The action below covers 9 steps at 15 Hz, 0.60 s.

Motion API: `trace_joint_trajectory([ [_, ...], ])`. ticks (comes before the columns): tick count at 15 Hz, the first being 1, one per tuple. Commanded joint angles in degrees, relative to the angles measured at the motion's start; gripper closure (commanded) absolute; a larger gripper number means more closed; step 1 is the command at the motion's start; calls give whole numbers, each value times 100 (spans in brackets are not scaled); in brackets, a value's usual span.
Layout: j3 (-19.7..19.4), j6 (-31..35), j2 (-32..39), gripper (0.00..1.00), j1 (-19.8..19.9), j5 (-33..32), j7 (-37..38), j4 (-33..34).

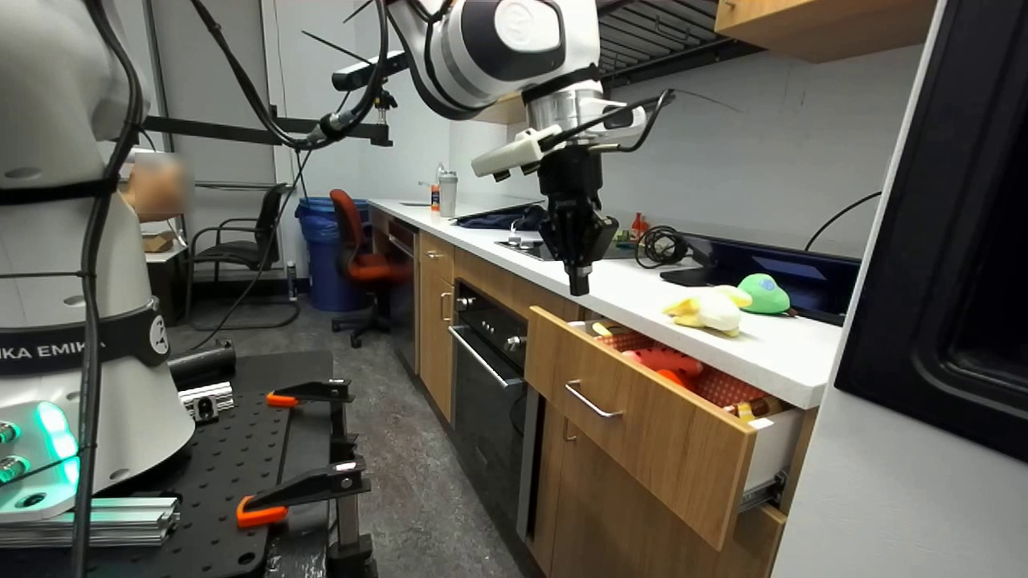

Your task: Put the banana inside the first drawer from the right then push the drawer backwards

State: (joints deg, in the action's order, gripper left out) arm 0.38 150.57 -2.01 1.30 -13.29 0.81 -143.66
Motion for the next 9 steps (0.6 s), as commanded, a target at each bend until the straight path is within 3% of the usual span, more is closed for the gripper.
trace_joint_trajectory([
  [1, -92, 179, 631, 100, 46, -398, 283, 571],
  [9, -316, 200, 1528, 100, -71, -368, 415, 1382],
])
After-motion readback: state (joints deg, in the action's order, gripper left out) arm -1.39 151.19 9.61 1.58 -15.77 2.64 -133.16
